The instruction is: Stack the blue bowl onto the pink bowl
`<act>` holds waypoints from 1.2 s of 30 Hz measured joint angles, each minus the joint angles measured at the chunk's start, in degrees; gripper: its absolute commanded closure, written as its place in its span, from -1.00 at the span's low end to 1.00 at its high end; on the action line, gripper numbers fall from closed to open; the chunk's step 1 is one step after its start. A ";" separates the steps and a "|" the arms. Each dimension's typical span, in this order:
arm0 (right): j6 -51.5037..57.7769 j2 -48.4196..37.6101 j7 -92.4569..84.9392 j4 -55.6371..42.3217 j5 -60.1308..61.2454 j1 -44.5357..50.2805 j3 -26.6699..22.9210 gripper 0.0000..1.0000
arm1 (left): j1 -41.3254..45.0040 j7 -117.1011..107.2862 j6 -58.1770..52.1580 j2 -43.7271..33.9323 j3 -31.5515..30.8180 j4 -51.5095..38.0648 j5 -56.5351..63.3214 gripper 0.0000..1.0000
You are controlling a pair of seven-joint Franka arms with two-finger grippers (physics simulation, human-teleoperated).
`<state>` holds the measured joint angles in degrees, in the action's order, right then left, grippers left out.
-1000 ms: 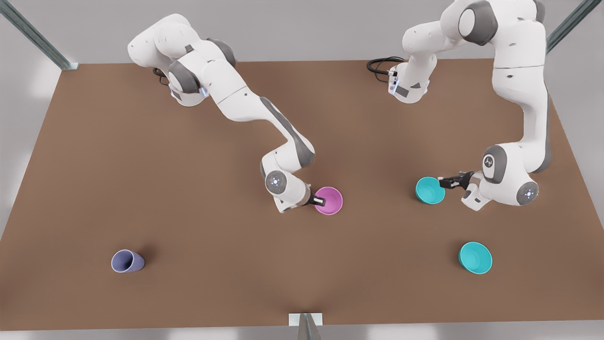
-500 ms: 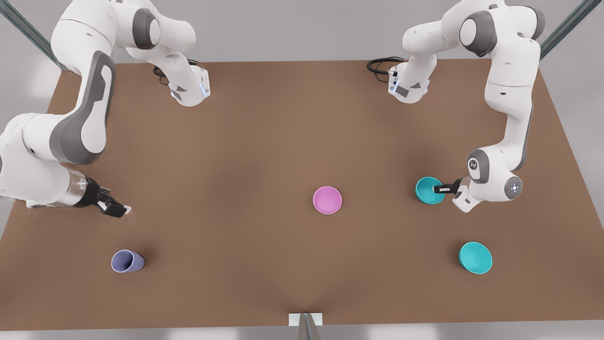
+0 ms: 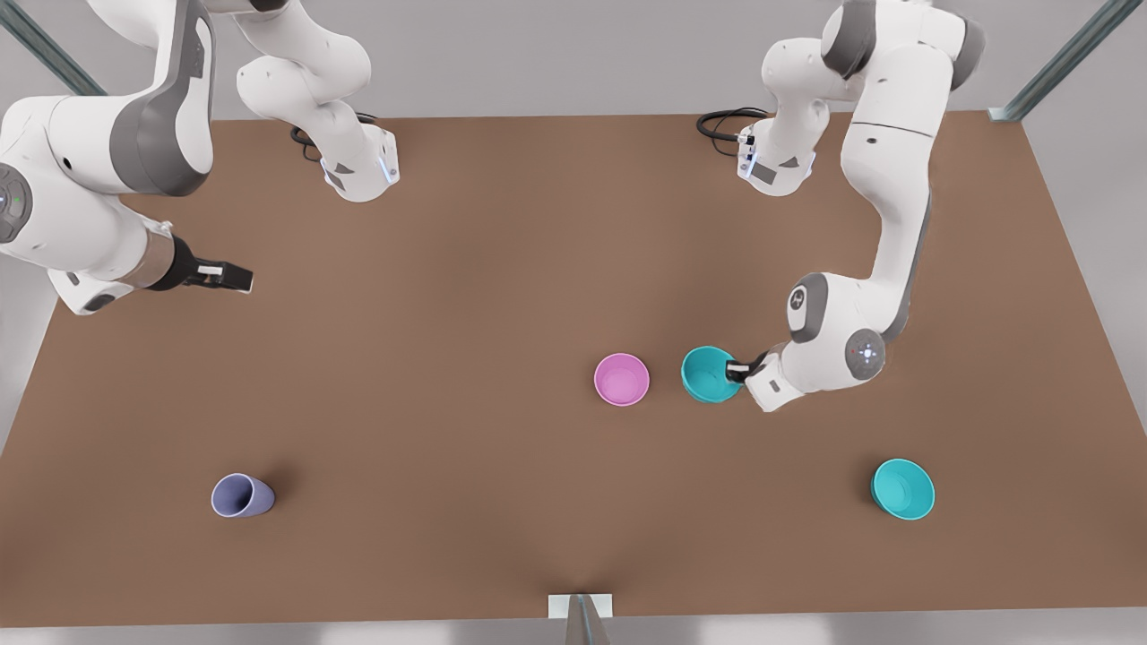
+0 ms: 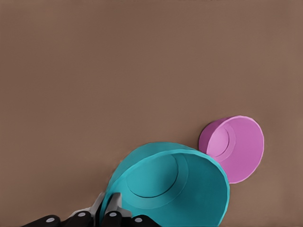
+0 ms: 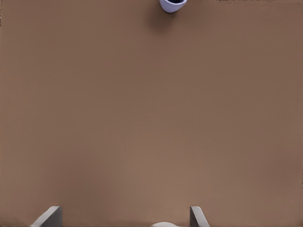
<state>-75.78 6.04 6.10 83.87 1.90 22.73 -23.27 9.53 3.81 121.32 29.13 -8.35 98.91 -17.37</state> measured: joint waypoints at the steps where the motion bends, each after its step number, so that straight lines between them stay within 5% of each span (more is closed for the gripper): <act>1: 0.04 0.00 -0.84 0.00 -0.05 -0.02 0.00 -1.00 | 2.63 -1.90 -0.78 2.86 -0.05 -4.52 0.65 0.57; 4: 0.13 0.06 -3.11 0.08 -0.08 -0.03 -0.07 -1.00 | 7.52 -7.59 -2.64 7.56 -0.10 -10.74 2.13 0.57; 36: 0.26 0.09 -13.50 0.72 0.35 -0.06 -0.19 -1.00 | 5.63 -37.02 -3.07 10.42 -7.11 -9.53 4.38 0.57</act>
<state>-75.52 6.12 -7.39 84.58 2.26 22.67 -23.45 15.16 -33.21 118.25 39.55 -15.46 89.38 -12.99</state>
